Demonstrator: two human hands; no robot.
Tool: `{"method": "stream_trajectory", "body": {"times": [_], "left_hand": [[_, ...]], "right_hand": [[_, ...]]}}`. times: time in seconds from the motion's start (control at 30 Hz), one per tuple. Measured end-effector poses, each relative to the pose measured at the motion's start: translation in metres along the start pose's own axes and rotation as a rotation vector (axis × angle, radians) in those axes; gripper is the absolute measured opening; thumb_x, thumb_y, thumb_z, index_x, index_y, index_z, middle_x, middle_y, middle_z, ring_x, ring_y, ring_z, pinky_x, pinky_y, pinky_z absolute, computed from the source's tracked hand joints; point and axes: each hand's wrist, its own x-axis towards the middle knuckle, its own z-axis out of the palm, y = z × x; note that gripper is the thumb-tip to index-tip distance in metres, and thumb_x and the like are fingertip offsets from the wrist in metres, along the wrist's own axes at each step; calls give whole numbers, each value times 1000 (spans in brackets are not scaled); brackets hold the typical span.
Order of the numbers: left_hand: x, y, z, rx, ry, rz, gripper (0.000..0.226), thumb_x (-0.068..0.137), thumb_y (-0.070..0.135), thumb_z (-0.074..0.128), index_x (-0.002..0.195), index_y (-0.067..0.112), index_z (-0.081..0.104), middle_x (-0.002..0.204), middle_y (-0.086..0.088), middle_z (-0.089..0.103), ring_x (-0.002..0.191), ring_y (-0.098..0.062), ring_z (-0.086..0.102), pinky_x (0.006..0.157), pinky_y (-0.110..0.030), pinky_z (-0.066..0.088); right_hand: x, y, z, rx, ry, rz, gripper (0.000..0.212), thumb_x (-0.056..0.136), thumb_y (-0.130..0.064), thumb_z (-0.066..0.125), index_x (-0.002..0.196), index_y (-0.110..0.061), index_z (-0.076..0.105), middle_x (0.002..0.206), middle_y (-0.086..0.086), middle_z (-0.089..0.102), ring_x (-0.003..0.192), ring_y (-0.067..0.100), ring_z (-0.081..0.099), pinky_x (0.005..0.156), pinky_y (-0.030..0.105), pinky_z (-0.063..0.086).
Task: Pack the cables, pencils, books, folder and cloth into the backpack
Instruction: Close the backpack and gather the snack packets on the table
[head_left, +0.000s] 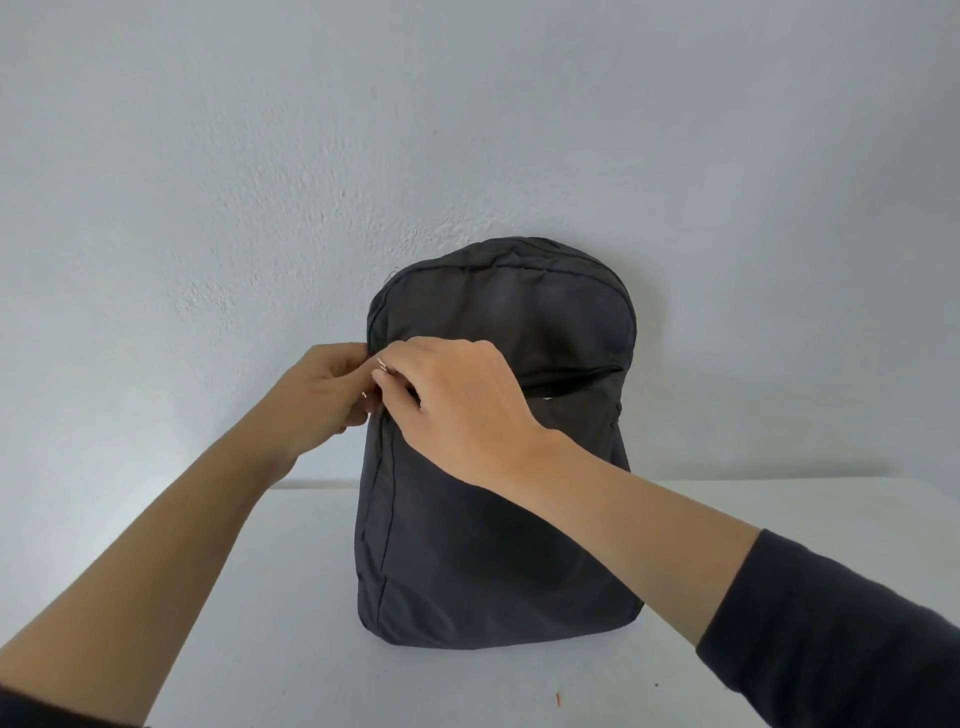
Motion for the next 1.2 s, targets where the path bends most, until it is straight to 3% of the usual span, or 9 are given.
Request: {"method": "stream_trajectory", "body": {"times": [0.17, 0.3, 0.4, 0.53, 0.67, 0.77, 0.87, 0.97, 1.2], "left_hand": [[1, -3, 8, -44, 141, 27, 44, 107, 31, 52, 67, 11, 48, 60, 1, 43, 47, -4, 35, 48, -9, 34], [3, -5, 12, 29, 211, 59, 45, 106, 34, 52, 67, 12, 48, 57, 8, 44, 55, -8, 39, 63, -24, 39], [5, -7, 10, 64, 230, 50, 48, 105, 37, 53, 71, 5, 50, 58, 6, 47, 62, -13, 43, 71, -33, 43], [3, -13, 10, 103, 256, 27, 50, 105, 41, 52, 76, 0, 51, 59, 4, 48, 64, -16, 45, 74, -36, 45], [3, -10, 14, 306, 366, 43, 49, 103, 44, 55, 71, 6, 52, 60, 6, 51, 59, -18, 45, 69, -32, 40], [-3, 4, 30, 492, 556, 356, 29, 100, 38, 63, 77, 21, 59, 73, 8, 58, 65, -14, 53, 65, -34, 44], [-9, 11, 57, 720, 386, 632, 27, 102, 42, 57, 106, 20, 71, 95, 6, 63, 85, -16, 57, 72, -33, 51], [2, 9, 60, 870, 315, 694, 40, 104, 46, 48, 113, 20, 76, 96, 7, 68, 84, -19, 50, 70, -36, 49], [-3, 13, 50, 793, 302, 759, 23, 102, 29, 58, 94, 15, 73, 90, 5, 65, 80, -16, 58, 71, -33, 50]], "right_hand": [[-10, 16, -4, 222, 0, 113, 16, 99, -12, 60, 84, -11, 55, 77, -3, 54, 64, 20, 52, 58, 41, 48], [-9, 27, -21, 185, -30, 231, 17, 95, -22, 67, 81, -21, 58, 72, -10, 56, 77, 7, 51, 63, 34, 48], [-8, 35, -31, 207, -100, 327, 19, 94, -23, 69, 77, -21, 59, 64, -13, 57, 67, 7, 54, 63, 32, 48], [-22, 51, -36, 333, -123, 478, 20, 94, -16, 67, 77, -13, 57, 61, -9, 57, 56, 9, 53, 63, 33, 47], [-33, 67, -48, 420, -116, 600, 17, 97, -14, 63, 82, -8, 57, 70, 4, 64, 73, 24, 66, 75, 44, 54], [-34, 62, -50, 317, -80, 487, 18, 98, -18, 62, 82, -12, 56, 69, -1, 60, 65, 17, 56, 68, 40, 50], [-33, 55, -47, 217, 7, 301, 19, 97, -15, 62, 81, -13, 52, 66, -10, 46, 64, 17, 49, 63, 44, 47], [-36, 61, -43, 164, 46, 209, 18, 98, -12, 60, 83, -12, 51, 69, -16, 38, 62, 15, 44, 61, 45, 47], [-53, 83, -57, 117, 79, 124, 17, 97, -15, 60, 81, -14, 55, 73, -16, 40, 61, 16, 46, 59, 38, 44]]}}
